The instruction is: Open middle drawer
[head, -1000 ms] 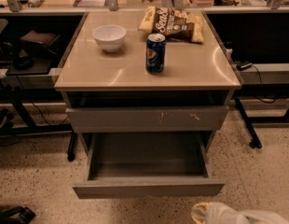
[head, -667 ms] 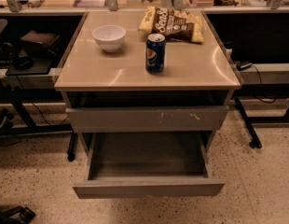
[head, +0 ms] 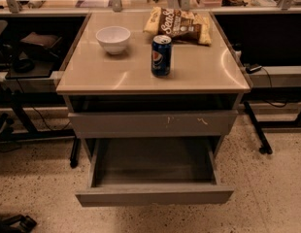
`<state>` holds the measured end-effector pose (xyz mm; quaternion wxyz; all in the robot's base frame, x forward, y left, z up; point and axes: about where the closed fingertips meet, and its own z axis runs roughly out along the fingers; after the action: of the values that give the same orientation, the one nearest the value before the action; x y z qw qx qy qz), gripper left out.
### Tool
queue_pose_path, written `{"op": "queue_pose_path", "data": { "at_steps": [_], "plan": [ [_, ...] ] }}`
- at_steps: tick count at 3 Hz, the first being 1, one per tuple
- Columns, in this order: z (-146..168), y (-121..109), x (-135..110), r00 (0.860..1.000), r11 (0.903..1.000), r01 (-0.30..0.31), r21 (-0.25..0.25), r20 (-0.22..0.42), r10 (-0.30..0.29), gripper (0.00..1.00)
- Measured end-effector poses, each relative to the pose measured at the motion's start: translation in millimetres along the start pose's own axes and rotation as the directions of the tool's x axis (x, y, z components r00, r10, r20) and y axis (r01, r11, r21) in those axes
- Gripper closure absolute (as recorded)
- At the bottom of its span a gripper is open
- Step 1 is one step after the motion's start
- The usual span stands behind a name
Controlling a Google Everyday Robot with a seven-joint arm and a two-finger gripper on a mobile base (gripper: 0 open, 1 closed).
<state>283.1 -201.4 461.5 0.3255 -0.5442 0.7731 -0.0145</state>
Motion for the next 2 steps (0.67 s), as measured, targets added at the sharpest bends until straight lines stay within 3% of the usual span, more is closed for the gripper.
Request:
{"op": "queue_pose_path", "data": {
  "at_steps": [2],
  "plan": [
    [0.0,0.0,0.0,1.000,1.0000,0.000,0.000,0.000,0.000,0.15]
  ]
}}
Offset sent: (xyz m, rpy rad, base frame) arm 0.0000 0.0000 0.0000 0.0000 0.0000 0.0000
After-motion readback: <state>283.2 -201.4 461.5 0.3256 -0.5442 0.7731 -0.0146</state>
